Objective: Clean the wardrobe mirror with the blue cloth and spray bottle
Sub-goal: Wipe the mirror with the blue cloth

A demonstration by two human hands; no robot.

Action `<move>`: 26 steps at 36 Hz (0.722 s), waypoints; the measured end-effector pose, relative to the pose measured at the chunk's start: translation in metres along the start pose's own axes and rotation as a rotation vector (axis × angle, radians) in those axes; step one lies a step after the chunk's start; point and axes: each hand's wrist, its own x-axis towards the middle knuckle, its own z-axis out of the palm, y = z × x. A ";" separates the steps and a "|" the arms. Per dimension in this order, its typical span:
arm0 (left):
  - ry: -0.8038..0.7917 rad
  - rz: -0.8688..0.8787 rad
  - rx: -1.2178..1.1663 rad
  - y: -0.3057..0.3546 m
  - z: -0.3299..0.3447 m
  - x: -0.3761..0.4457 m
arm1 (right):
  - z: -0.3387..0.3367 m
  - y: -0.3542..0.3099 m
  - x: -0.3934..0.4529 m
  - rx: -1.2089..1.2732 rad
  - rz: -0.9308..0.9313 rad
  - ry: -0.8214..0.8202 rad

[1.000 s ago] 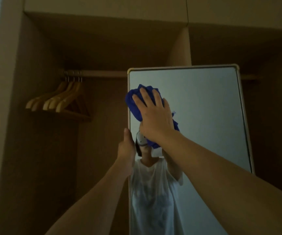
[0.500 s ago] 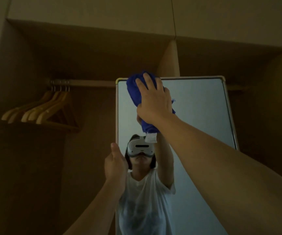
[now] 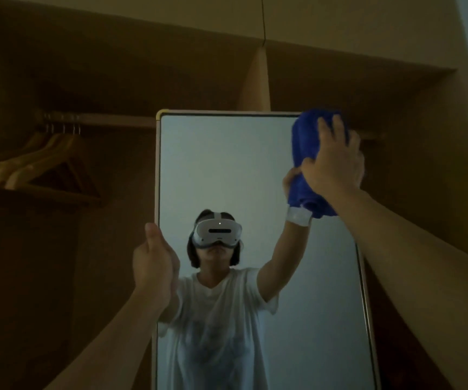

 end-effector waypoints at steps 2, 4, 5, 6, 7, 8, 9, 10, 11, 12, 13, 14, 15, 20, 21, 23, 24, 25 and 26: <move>0.054 0.011 -0.032 0.000 0.002 -0.003 | -0.002 0.020 -0.013 -0.016 -0.041 -0.011; 0.055 -0.007 -0.035 0.002 0.000 -0.006 | 0.001 0.031 -0.033 -0.014 -0.084 -0.025; 0.034 -0.019 -0.025 0.003 -0.002 -0.007 | 0.003 0.034 -0.046 -0.005 -0.089 -0.033; 0.013 -0.023 -0.014 0.005 -0.005 -0.007 | 0.006 0.036 -0.061 0.006 -0.086 -0.042; 0.001 -0.021 -0.006 0.006 -0.008 -0.007 | 0.009 0.037 -0.075 0.019 -0.081 -0.051; -0.001 -0.017 -0.001 0.008 -0.011 -0.007 | 0.013 0.038 -0.090 0.031 -0.075 -0.058; 0.002 -0.015 0.001 0.010 -0.011 -0.008 | 0.016 0.039 -0.105 0.043 -0.074 -0.063; 0.006 -0.019 -0.004 0.012 -0.012 -0.009 | 0.019 0.038 -0.120 0.054 -0.078 -0.066; 0.012 -0.024 -0.015 0.013 -0.011 -0.011 | 0.022 0.036 -0.133 0.064 -0.089 -0.066; 0.019 -0.026 -0.024 0.016 -0.010 -0.014 | 0.024 0.033 -0.145 0.070 -0.109 -0.066; 0.023 -0.020 -0.028 0.018 -0.009 -0.016 | 0.025 0.029 -0.156 0.075 -0.135 -0.067; 0.021 -0.012 -0.033 0.020 -0.009 -0.019 | 0.026 0.025 -0.165 0.082 -0.167 -0.069; 0.019 -0.005 -0.038 0.021 -0.009 -0.020 | 0.027 0.019 -0.173 0.096 -0.205 -0.070; 0.018 -0.035 0.007 0.022 -0.014 -0.020 | 0.037 0.001 -0.226 0.157 -0.462 -0.116; 0.014 -0.031 0.025 0.021 -0.015 -0.020 | 0.040 0.000 -0.239 0.152 -0.514 -0.144; -0.004 -0.023 0.067 0.017 -0.017 -0.023 | 0.043 0.001 -0.263 0.129 -0.608 -0.200; -0.011 -0.021 0.088 0.014 -0.017 -0.027 | 0.044 0.003 -0.274 0.119 -0.643 -0.225; -0.017 -0.021 0.105 0.008 -0.019 -0.032 | 0.045 0.005 -0.286 0.111 -0.673 -0.251; -0.025 -0.016 0.118 0.003 -0.022 -0.037 | 0.046 0.008 -0.297 0.105 -0.700 -0.278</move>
